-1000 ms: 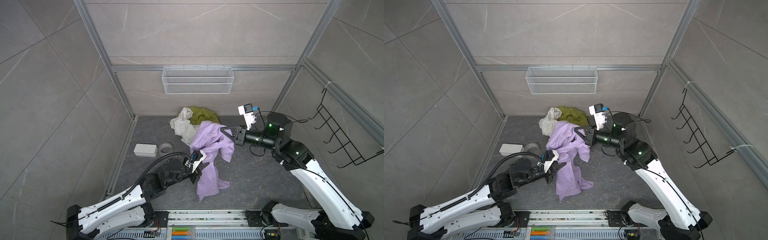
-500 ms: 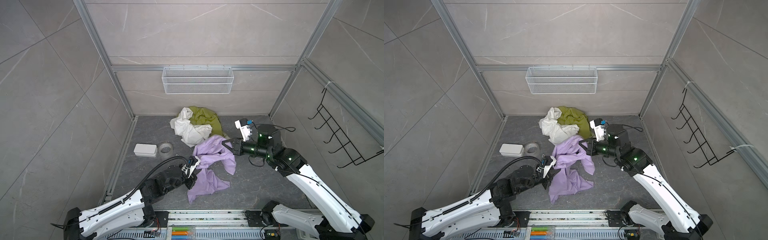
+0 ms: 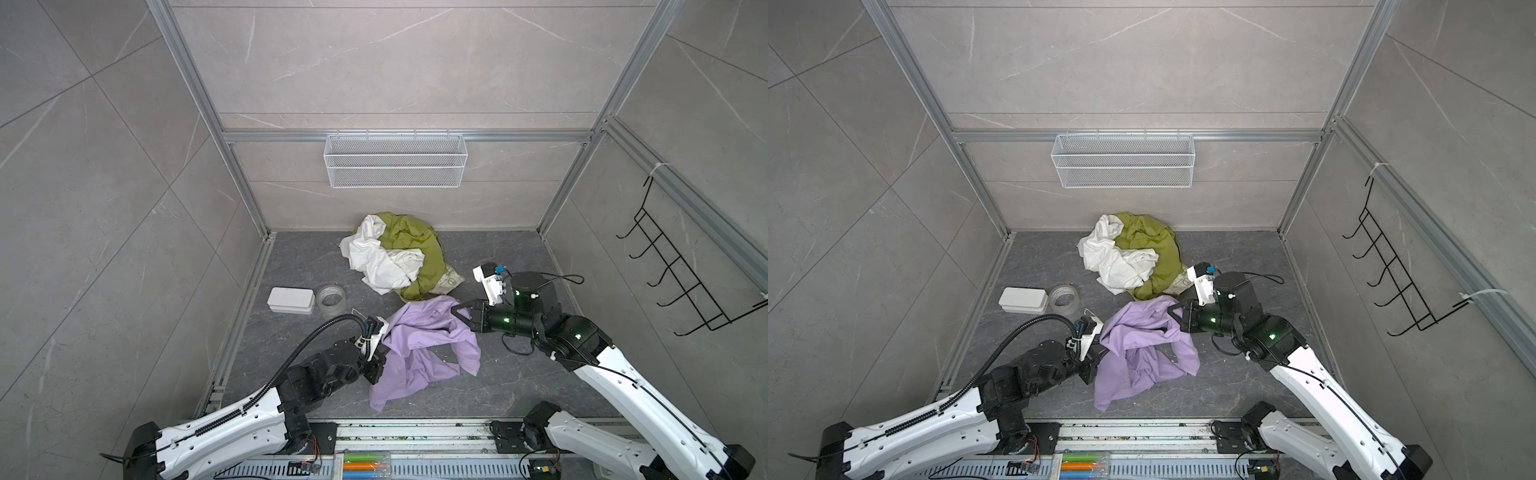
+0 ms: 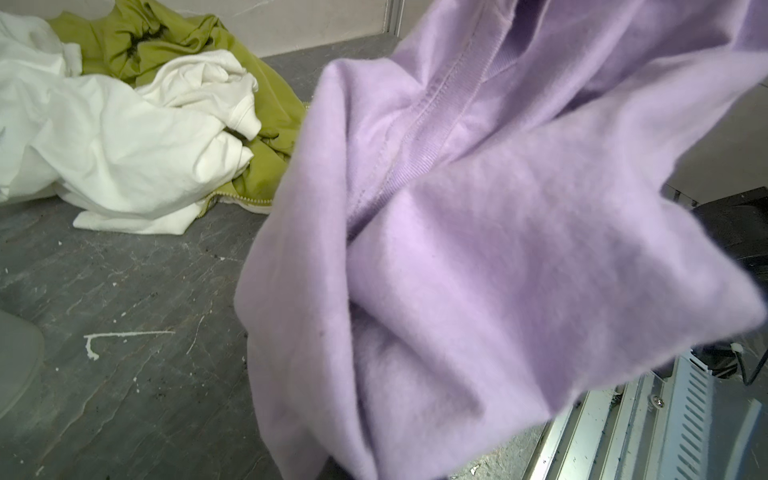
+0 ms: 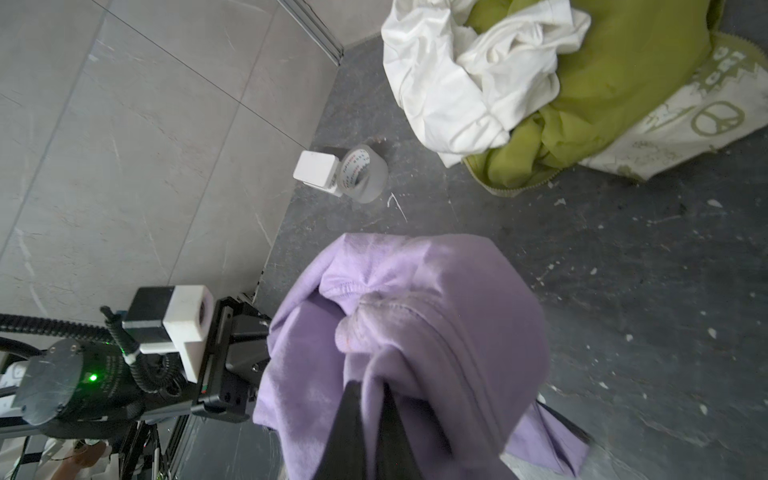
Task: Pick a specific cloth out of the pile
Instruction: 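Carry the purple shirt toward the robot and lower it with the right gripper, then open the right gripper to release the purple shirt and lift away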
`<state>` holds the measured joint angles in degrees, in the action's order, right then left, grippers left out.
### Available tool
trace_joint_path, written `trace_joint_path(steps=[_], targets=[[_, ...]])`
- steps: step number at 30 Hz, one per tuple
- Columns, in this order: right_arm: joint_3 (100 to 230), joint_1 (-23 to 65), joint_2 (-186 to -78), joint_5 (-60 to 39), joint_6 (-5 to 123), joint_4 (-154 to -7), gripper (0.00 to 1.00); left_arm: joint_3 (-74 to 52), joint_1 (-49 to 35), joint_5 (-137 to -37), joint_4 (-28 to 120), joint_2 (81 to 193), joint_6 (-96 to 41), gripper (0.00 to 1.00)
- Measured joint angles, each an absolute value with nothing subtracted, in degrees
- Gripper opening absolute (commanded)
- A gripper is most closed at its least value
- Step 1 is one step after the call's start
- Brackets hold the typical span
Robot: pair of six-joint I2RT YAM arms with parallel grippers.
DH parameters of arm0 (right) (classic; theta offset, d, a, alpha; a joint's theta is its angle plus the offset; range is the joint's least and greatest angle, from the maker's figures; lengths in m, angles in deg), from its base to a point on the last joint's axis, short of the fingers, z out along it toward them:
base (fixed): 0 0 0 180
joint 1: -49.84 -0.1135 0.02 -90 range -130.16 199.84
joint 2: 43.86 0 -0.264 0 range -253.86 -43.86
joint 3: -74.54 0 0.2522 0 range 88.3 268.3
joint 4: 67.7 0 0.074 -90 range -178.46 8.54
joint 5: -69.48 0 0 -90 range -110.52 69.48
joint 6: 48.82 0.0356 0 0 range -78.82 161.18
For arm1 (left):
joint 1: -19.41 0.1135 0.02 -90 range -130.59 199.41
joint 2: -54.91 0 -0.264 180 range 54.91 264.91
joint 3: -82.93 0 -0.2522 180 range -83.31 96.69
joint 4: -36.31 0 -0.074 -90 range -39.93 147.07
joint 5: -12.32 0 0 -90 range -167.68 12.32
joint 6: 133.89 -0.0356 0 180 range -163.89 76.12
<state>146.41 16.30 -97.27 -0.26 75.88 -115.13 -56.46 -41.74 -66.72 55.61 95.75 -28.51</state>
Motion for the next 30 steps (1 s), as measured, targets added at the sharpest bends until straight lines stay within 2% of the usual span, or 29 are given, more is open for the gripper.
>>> trace_joint_path(steps=[8,30], targets=[[136.9,16.3,-96.9,-1.3,77.6,-112.3,0.00,-57.1,-41.7,-64.0,60.0,96.1,-26.3,0.00],[121.3,16.3,-109.9,-9.4,77.9,-101.3,0.00,-60.8,-41.7,-60.2,61.9,104.6,-16.6,0.00]])
